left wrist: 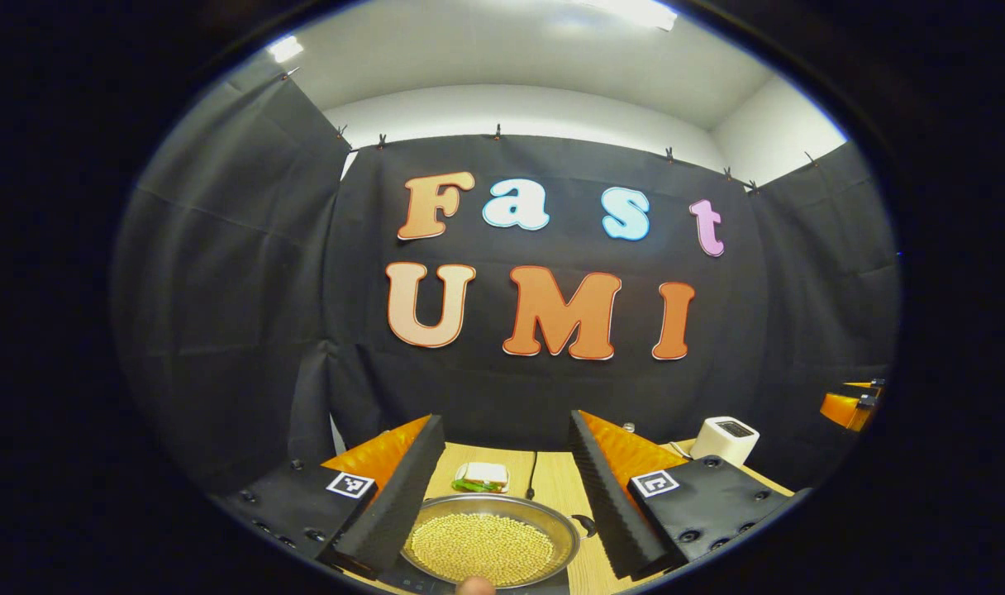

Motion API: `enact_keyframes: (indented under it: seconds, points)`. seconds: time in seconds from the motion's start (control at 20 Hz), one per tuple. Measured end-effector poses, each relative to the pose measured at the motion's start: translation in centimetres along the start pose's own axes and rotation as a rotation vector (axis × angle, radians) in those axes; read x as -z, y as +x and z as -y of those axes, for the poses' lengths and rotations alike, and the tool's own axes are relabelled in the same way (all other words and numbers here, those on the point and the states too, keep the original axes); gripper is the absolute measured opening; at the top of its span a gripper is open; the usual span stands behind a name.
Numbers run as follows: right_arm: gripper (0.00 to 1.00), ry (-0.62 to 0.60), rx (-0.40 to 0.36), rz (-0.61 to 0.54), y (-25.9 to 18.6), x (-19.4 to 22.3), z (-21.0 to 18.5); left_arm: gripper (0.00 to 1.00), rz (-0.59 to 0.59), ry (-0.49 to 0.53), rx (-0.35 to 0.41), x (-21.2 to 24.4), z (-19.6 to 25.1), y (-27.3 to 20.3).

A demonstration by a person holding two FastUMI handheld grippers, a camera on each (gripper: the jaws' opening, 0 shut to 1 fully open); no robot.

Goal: First push the handle of the pot to place it horizontally, then grasp the pot with both hands and set it on the induction cooktop.

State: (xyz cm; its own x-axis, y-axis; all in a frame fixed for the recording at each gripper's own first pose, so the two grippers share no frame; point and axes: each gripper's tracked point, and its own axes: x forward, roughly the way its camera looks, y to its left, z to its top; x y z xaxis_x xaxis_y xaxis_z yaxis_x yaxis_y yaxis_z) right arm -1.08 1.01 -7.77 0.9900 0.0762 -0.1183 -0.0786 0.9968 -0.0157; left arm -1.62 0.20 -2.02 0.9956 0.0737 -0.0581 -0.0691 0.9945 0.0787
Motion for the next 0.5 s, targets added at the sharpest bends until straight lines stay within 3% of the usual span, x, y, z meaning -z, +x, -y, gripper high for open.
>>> enact_keyframes:
  seconds: [0.5]
  points:
    - [0.94, 0.031, 0.031, 0.019, -0.4, -0.2, 1.4, 0.97, 0.027, 0.023, 0.016, -0.7, 1.0, -1.1]
